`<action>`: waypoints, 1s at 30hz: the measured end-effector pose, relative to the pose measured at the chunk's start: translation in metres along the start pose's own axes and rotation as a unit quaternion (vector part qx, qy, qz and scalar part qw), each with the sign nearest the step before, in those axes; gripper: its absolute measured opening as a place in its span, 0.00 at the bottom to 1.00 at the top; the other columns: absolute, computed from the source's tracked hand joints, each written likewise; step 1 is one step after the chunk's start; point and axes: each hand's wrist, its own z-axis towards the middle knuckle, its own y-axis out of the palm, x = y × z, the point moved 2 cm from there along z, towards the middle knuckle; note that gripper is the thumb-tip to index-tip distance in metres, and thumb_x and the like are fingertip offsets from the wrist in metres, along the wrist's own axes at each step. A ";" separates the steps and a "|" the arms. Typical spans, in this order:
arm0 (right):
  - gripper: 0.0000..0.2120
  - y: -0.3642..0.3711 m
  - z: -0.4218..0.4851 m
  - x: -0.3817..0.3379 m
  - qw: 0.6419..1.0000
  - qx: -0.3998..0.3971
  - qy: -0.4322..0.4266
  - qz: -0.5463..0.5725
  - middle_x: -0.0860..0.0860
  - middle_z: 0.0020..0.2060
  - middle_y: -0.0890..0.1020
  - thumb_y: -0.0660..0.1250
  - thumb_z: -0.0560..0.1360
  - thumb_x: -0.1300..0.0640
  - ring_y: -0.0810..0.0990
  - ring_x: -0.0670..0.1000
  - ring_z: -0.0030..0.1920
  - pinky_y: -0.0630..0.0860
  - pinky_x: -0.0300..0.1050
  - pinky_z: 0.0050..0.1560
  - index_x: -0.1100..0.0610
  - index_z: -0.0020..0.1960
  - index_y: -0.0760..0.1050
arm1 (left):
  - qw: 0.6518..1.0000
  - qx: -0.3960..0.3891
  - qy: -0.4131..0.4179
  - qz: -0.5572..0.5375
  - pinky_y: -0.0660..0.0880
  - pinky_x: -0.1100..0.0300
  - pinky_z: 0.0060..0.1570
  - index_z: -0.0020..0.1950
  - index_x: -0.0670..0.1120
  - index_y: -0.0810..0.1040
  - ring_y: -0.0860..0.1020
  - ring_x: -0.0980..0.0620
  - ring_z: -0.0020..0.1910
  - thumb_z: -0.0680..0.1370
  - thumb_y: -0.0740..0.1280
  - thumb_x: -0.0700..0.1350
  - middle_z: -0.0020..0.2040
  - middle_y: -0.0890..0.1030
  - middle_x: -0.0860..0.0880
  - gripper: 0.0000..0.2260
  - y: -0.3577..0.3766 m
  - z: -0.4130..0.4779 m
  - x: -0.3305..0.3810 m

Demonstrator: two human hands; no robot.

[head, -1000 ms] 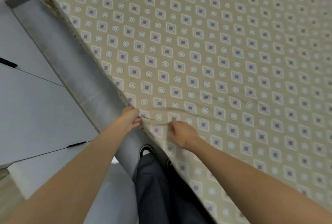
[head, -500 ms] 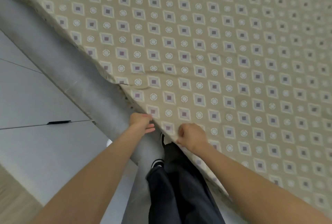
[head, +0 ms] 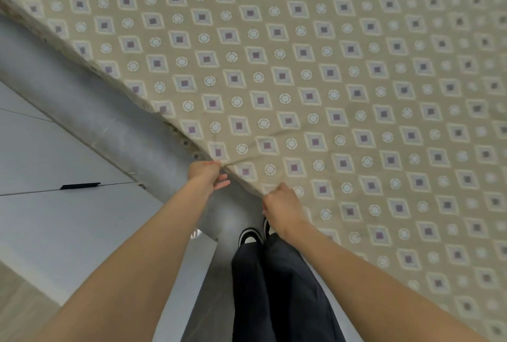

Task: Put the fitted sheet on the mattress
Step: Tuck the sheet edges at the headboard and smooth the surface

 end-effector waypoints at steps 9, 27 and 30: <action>0.11 0.003 -0.051 0.054 0.979 0.050 0.106 0.169 0.53 0.55 0.75 0.62 0.75 0.63 0.73 0.56 0.57 0.73 0.50 0.52 0.58 0.57 0.71 | 0.991 -0.022 0.037 0.125 0.75 0.63 0.18 0.68 0.39 0.68 0.75 0.51 0.33 0.78 0.61 0.37 0.47 0.76 0.45 0.17 0.025 -0.028 0.000; 0.20 0.123 -0.248 0.209 0.940 -0.025 0.299 0.163 0.56 0.58 0.72 0.63 0.73 0.68 0.72 0.57 0.58 0.72 0.48 0.49 0.57 0.62 0.66 | 0.596 -0.233 0.375 0.670 0.73 0.53 0.54 0.61 0.50 0.73 0.73 0.45 0.59 0.72 0.70 0.43 0.59 0.72 0.45 0.18 0.194 -0.158 -0.153; 0.21 0.148 -0.275 0.227 0.943 0.010 0.287 0.169 0.55 0.57 0.73 0.64 0.71 0.68 0.73 0.58 0.56 0.73 0.49 0.48 0.56 0.62 0.67 | 0.525 -0.195 0.418 0.715 0.72 0.52 0.52 0.63 0.50 0.71 0.70 0.46 0.60 0.72 0.72 0.48 0.59 0.71 0.47 0.21 0.206 -0.169 -0.194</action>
